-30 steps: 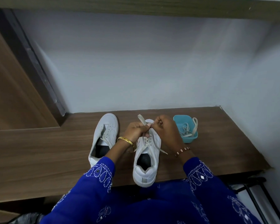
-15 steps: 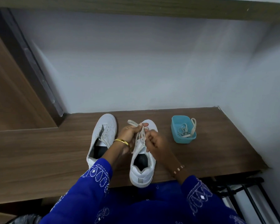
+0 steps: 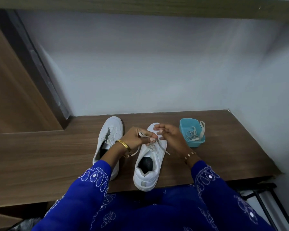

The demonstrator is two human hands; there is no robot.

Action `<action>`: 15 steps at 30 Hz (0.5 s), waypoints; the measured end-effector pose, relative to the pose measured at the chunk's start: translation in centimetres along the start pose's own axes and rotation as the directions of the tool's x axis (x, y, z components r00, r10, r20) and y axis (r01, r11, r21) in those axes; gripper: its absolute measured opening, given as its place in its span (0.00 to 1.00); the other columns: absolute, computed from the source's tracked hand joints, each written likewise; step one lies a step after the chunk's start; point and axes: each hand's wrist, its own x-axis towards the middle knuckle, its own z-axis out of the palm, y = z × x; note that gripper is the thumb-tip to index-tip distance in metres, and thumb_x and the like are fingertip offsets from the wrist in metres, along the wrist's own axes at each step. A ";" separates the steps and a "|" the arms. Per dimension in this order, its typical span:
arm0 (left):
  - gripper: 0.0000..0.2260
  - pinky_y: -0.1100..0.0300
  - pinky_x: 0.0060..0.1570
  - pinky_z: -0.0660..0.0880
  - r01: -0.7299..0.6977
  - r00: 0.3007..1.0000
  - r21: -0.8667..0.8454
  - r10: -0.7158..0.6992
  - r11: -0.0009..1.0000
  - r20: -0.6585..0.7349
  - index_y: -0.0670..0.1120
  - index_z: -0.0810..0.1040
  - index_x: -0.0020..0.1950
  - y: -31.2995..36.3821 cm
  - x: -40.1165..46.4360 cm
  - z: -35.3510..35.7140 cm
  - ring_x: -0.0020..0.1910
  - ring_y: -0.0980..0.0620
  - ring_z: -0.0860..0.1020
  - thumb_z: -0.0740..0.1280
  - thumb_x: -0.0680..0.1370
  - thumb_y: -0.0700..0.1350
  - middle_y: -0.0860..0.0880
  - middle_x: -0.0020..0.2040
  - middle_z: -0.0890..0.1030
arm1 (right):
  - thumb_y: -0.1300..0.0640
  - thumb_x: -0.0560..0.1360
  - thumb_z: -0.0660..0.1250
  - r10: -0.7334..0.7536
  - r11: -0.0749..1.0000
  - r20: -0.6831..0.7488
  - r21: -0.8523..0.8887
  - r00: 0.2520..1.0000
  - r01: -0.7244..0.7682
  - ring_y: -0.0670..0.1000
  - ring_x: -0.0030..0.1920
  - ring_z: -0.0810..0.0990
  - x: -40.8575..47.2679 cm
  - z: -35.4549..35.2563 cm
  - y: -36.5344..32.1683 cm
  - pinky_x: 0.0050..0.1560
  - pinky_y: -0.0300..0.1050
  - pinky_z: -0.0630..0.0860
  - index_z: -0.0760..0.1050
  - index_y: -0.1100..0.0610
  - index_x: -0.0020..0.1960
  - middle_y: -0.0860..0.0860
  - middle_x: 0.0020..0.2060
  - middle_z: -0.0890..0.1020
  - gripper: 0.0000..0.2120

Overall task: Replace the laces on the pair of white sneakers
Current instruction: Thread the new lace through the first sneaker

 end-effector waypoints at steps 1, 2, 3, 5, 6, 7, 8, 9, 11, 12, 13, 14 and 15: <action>0.12 0.70 0.40 0.76 -0.042 0.999 0.084 0.041 0.996 0.006 0.35 0.79 0.55 0.2 0.1 -0.1 0.36 0.62 0.80 0.68 0.72 0.31 0.58 0.34 0.83 | 0.68 0.78 0.57 0.033 0.999 0.066 0.024 0.997 -0.034 0.46 0.42 0.79 0.3 0.2 0.0 0.46 0.38 0.77 0.77 0.61 0.52 0.54 0.45 0.81 0.10; 0.11 0.68 0.42 0.76 -0.085 0.996 0.168 0.085 0.982 0.003 0.37 0.80 0.53 0.2 0.2 -0.2 0.37 0.62 0.80 0.70 0.71 0.32 0.57 0.35 0.83 | 0.67 0.78 0.58 0.058 0.998 0.105 0.011 0.993 -0.060 0.46 0.41 0.80 0.4 0.4 0.2 0.44 0.37 0.78 0.77 0.62 0.52 0.54 0.43 0.81 0.10; 0.11 0.65 0.45 0.77 -0.112 0.993 0.253 0.118 0.961 -0.012 0.40 0.82 0.52 0.2 0.3 -0.3 0.39 0.59 0.81 0.71 0.71 0.34 0.55 0.38 0.84 | 0.67 0.78 0.58 0.071 0.997 0.129 -0.018 0.989 -0.070 0.46 0.38 0.80 0.6 0.6 0.4 0.42 0.35 0.77 0.77 0.63 0.52 0.53 0.40 0.81 0.09; 0.09 0.62 0.47 0.77 -0.144 0.981 0.415 0.183 0.898 -0.057 0.43 0.83 0.50 0.2 0.4 -0.4 0.43 0.51 0.82 0.72 0.70 0.35 0.47 0.43 0.85 | 0.66 0.78 0.59 0.073 0.994 0.143 -0.095 0.987 -0.060 0.44 0.36 0.78 0.5 0.9 0.7 0.38 0.31 0.75 0.77 0.65 0.52 0.50 0.38 0.80 0.09; 0.09 0.66 0.44 0.75 -0.162 0.970 0.490 0.229 0.856 -0.079 0.43 0.84 0.49 0.0 0.5 -0.4 0.43 0.50 0.81 0.72 0.71 0.34 0.45 0.44 0.84 | 0.66 0.78 0.60 0.068 0.993 0.144 -0.110 0.987 -0.052 0.43 0.35 0.78 0.5 0.9 0.9 0.37 0.31 0.75 0.77 0.65 0.52 0.50 0.37 0.80 0.08; 0.09 0.74 0.41 0.71 -0.178 0.960 0.548 0.268 0.817 -0.087 0.42 0.84 0.49 0.0 0.4 -0.3 0.42 0.51 0.81 0.71 0.71 0.33 0.44 0.45 0.84 | 0.66 0.78 0.59 0.066 0.993 0.144 -0.102 0.987 -0.052 0.44 0.36 0.78 0.5 0.9 0.9 0.37 0.31 0.76 0.77 0.64 0.52 0.51 0.38 0.80 0.09; 0.09 0.79 0.38 0.67 -0.191 0.950 0.592 0.298 0.783 -0.088 0.41 0.84 0.49 -0.1 0.4 -0.2 0.40 0.52 0.79 0.69 0.71 0.32 0.43 0.45 0.84 | 0.67 0.78 0.59 0.070 0.993 0.138 -0.102 0.988 -0.056 0.45 0.36 0.78 0.4 0.8 0.9 0.37 0.31 0.76 0.77 0.64 0.52 0.52 0.39 0.81 0.09; 0.09 0.81 0.37 0.65 -0.208 0.941 0.628 0.329 0.750 -0.082 0.40 0.83 0.48 -0.1 0.3 -0.1 0.39 0.53 0.78 0.68 0.71 0.31 0.42 0.44 0.84 | 0.67 0.77 0.59 0.078 0.993 0.138 -0.095 0.987 -0.065 0.47 0.37 0.78 0.4 0.8 0.8 0.38 0.32 0.76 0.77 0.64 0.54 0.54 0.40 0.80 0.10; 0.10 0.83 0.37 0.63 -0.249 0.915 0.669 0.397 0.701 -0.075 0.39 0.84 0.46 0.0 0.2 0.2 0.35 0.52 0.78 0.67 0.70 0.28 0.41 0.39 0.84 | 0.70 0.75 0.57 0.085 0.993 0.158 -0.100 0.984 -0.070 0.49 0.36 0.77 0.4 0.7 0.7 0.38 0.34 0.75 0.76 0.63 0.58 0.59 0.40 0.80 0.16; 0.11 0.85 0.37 0.62 -0.275 0.903 0.675 0.425 0.685 -0.063 0.39 0.84 0.44 0.0 0.3 0.4 0.33 0.53 0.78 0.68 0.68 0.27 0.42 0.37 0.84 | 0.72 0.73 0.56 0.080 0.992 0.169 -0.113 0.982 -0.062 0.51 0.36 0.77 0.5 0.7 0.6 0.38 0.37 0.76 0.75 0.61 0.60 0.63 0.40 0.80 0.19; 0.12 0.86 0.37 0.61 -0.295 0.898 0.670 0.437 0.681 -0.049 0.39 0.84 0.43 0.0 0.3 0.5 0.33 0.54 0.78 0.68 0.67 0.26 0.42 0.36 0.84 | 0.72 0.73 0.56 0.068 0.991 0.177 -0.127 0.982 -0.046 0.53 0.37 0.77 0.6 0.8 0.7 0.39 0.40 0.76 0.76 0.61 0.60 0.65 0.41 0.80 0.20; 0.12 0.86 0.37 0.61 -0.288 0.908 0.653 0.417 0.701 -0.048 0.38 0.84 0.44 -0.1 0.4 0.6 0.34 0.55 0.78 0.68 0.67 0.26 0.41 0.37 0.84 | 0.72 0.73 0.56 0.053 0.989 0.173 -0.146 0.984 -0.027 0.54 0.38 0.77 0.6 0.9 0.7 0.40 0.42 0.76 0.76 0.62 0.58 0.65 0.41 0.80 0.18; 0.11 0.86 0.39 0.61 -0.274 0.911 0.630 0.406 0.727 -0.072 0.37 0.83 0.46 -0.1 0.4 0.7 0.38 0.55 0.79 0.67 0.69 0.26 0.40 0.41 0.84 | 0.72 0.73 0.56 0.036 0.987 0.161 -0.158 0.986 -0.011 0.54 0.38 0.76 0.7 1.0 0.8 0.39 0.42 0.75 0.77 0.63 0.54 0.64 0.39 0.79 0.15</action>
